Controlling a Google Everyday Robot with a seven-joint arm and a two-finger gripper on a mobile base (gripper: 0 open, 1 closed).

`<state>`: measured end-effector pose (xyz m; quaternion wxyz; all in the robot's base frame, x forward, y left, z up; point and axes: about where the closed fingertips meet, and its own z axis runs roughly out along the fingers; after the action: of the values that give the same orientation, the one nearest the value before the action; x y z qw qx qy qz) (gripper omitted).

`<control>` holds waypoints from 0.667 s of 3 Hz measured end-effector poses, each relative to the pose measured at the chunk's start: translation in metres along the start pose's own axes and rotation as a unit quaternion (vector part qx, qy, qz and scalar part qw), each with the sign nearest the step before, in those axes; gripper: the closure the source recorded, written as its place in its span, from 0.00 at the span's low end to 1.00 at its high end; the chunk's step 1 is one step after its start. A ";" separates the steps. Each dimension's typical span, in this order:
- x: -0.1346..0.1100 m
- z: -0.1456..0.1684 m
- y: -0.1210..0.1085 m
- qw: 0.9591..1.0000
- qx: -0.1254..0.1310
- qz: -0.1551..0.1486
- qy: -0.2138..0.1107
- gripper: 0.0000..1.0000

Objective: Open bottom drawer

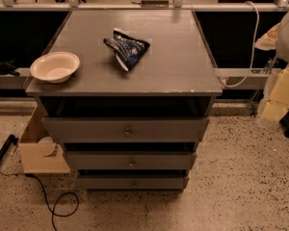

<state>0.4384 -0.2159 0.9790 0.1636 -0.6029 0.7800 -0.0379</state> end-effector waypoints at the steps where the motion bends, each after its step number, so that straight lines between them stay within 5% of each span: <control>1: 0.003 0.004 -0.001 1.000 -0.001 0.007 -0.003 0.00; 2: 0.011 0.026 0.006 0.999 -0.025 0.029 -0.017 0.00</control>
Offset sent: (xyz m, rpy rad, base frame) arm -0.0011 -0.0078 -0.0667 0.1322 0.1296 -0.0645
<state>0.4387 -0.2210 0.9506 0.1631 -0.5844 0.7949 -0.0034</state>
